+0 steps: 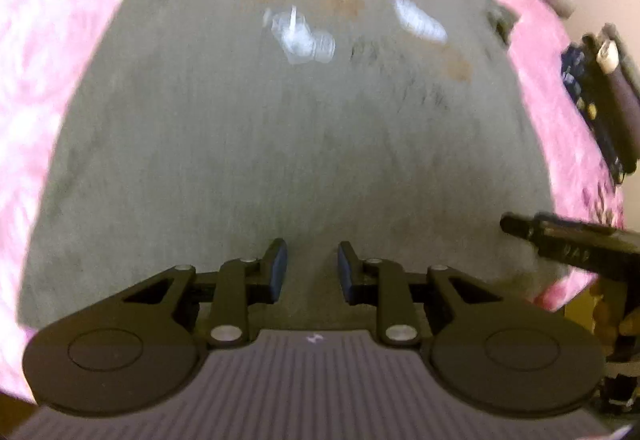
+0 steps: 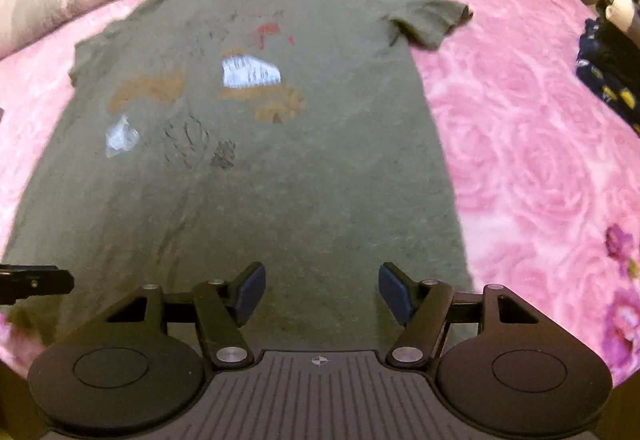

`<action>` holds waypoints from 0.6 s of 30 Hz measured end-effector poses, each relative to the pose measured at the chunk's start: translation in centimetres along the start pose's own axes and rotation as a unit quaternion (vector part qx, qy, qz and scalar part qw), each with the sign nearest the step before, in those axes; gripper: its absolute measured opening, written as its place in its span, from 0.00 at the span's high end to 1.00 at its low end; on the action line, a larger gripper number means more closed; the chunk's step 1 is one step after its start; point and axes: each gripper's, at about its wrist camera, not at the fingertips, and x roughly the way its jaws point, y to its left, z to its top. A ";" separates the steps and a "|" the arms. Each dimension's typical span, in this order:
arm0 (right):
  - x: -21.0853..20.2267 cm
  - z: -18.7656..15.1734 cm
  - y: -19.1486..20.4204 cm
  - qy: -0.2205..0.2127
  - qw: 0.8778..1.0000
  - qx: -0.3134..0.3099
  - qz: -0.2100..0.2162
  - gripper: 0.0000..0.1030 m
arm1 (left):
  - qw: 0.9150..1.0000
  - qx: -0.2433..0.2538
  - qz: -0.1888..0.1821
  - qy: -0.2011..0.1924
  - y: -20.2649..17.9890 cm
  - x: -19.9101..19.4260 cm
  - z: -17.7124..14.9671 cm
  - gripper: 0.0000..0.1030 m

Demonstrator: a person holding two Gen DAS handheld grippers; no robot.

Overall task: Fold clothes
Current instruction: 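Lift the hem with both grippers and pull it to straighten the t-shirt, then lower the hem onto the bed and open both grippers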

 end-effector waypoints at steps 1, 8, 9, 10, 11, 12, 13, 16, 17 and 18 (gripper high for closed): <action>0.6 -0.9 -0.3 0.029 1.000 0.005 -0.008 0.36 | 1.000 0.010 -0.001 0.007 -0.1 -0.3 -0.8 0.78; -2.9 -3.4 -2.6 0.065 0.997 0.023 -0.019 0.36 | 1.000 0.004 -0.001 0.001 1.6 -4.5 -2.0 0.79; -3.6 -2.7 -2.8 0.046 0.998 0.027 -0.014 0.36 | 1.000 0.002 0.002 -0.018 2.0 -5.2 -1.4 0.79; -4.0 -1.8 -2.8 0.025 0.999 0.028 -0.012 0.36 | 0.999 -0.002 0.007 -0.037 2.5 -5.7 -0.8 0.79; -4.0 -0.7 -2.6 0.002 1.000 0.026 -0.011 0.36 | 0.998 -0.011 0.016 -0.052 3.1 -5.6 0.1 0.78; -3.7 0.3 -2.3 -0.014 1.000 0.027 -0.007 0.36 | 0.997 -0.025 0.026 -0.062 3.9 -5.0 0.9 0.78; -3.2 1.1 -2.0 -0.026 0.999 0.030 -0.003 0.36 | 0.997 -0.038 0.035 -0.066 4.7 -4.4 1.5 0.78; -1.1 1.5 -1.9 -0.028 0.998 0.050 0.002 0.36 | 0.995 -0.056 0.068 -0.055 6.5 -3.0 1.4 0.78; -0.5 0.6 -2.0 -0.012 0.998 0.054 -0.003 0.36 | 0.994 -0.055 0.076 -0.048 6.9 -3.0 0.9 0.79; 0.0 -0.3 -2.1 0.003 0.998 0.058 -0.008 0.36 | 0.995 -0.049 0.078 -0.043 7.1 -3.5 0.0 0.79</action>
